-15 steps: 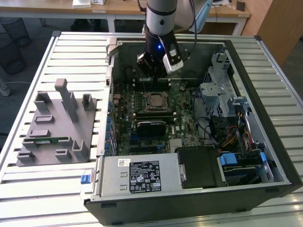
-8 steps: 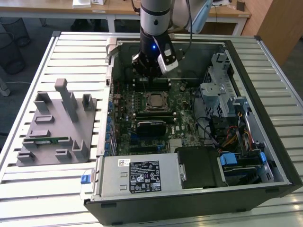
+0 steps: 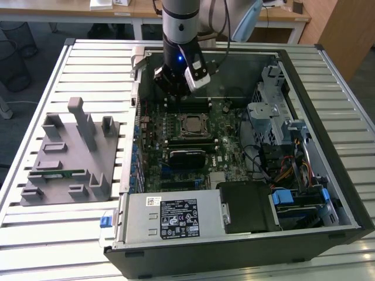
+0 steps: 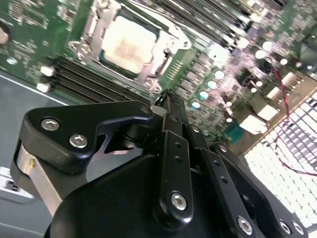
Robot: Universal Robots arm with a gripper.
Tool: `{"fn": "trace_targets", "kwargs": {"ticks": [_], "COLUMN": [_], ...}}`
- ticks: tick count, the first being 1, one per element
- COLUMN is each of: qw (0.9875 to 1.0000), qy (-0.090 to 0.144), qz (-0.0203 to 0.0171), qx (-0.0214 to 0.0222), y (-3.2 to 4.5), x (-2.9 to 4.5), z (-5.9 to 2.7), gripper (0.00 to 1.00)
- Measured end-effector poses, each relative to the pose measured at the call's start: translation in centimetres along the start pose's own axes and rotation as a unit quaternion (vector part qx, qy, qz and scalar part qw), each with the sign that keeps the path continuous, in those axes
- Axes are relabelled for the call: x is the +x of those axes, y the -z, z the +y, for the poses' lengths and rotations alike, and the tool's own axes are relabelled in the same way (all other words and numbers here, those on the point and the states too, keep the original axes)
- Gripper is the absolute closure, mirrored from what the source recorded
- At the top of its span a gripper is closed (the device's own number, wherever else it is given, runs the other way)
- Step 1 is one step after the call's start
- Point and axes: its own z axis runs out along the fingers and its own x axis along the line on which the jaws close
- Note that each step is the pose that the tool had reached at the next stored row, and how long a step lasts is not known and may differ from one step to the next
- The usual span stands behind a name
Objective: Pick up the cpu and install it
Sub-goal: 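Install the first cpu locking lever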
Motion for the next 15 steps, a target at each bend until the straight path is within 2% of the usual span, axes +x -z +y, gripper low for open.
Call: {"fn": "trace_targets", "kwargs": {"ticks": [8, 15], "qw": [1.0000, 0.9999], "qy": [0.009, 0.017], "qz": [0.0006, 0.0012], "qx": [0.0001, 0.0002], "y": [-0.03, -0.12], "x": [1.33, 1.51], "z": [0.04, 1.26], "gripper": [0.89, 0.89]}}
